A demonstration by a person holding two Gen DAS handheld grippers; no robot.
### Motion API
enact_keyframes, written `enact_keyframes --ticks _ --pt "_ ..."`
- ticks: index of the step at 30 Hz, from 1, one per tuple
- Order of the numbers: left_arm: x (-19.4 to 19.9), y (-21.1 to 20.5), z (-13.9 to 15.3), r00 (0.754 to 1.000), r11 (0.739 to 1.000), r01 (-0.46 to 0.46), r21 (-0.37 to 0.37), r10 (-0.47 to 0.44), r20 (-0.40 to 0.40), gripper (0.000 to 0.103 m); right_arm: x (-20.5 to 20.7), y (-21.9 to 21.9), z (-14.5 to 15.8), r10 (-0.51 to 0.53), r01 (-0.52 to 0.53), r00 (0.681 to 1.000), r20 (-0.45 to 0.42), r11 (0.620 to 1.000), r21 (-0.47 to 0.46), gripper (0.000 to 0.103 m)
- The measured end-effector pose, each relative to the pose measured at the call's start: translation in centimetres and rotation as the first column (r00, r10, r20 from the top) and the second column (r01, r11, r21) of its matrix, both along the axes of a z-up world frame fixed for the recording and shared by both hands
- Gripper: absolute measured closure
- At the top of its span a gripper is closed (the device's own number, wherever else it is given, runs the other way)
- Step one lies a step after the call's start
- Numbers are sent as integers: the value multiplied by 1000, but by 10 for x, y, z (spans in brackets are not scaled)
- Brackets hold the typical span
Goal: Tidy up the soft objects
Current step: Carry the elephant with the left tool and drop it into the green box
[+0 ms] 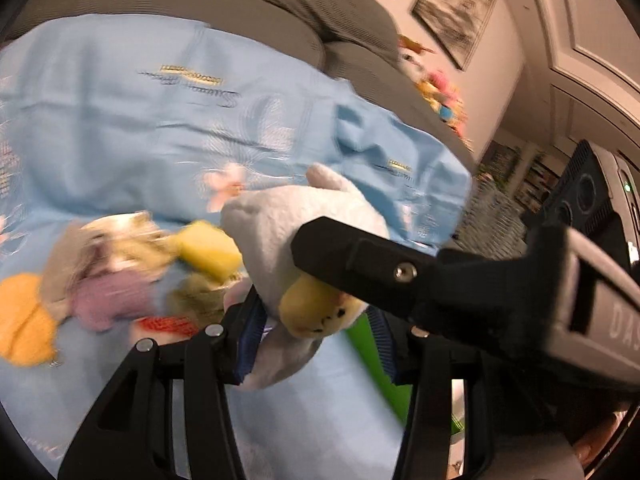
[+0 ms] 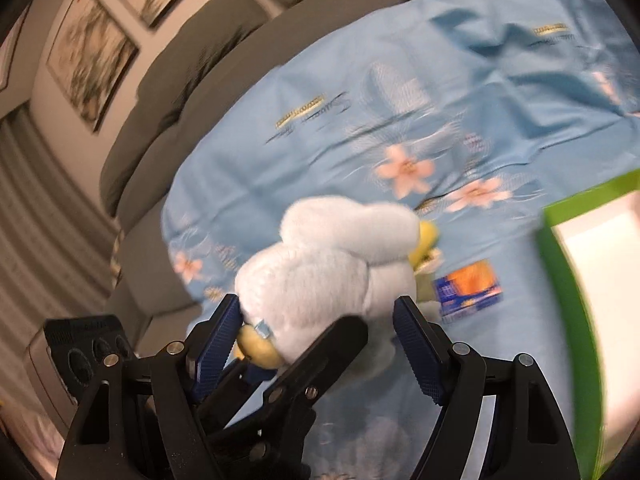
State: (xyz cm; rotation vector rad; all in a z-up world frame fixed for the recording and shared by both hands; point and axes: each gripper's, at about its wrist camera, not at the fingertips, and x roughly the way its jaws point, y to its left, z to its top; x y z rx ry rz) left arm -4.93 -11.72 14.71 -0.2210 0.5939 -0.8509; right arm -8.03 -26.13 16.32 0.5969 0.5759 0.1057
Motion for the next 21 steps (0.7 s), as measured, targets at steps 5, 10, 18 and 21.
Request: enact_keyframes --ticks 5,10,18,21 --pt "-6 -61 5 994 995 96 15 -97 50 56 -17 -49 -1 -138 138 990 12 990 -7 24" --pt "-8 -116 2 977 978 206 40 -208 42 56 -34 -96 -8 -266 266 964 -2 964 18 24" --pt "-14 -183 -23 942 940 334 74 -331 -49 56 -48 -152 -37 -414 420 905 -102 906 45 24" --pt "-20 -194 -34 940 935 339 105 -333 -71 56 -49 -169 -50 -419 427 899 -126 903 51 24"
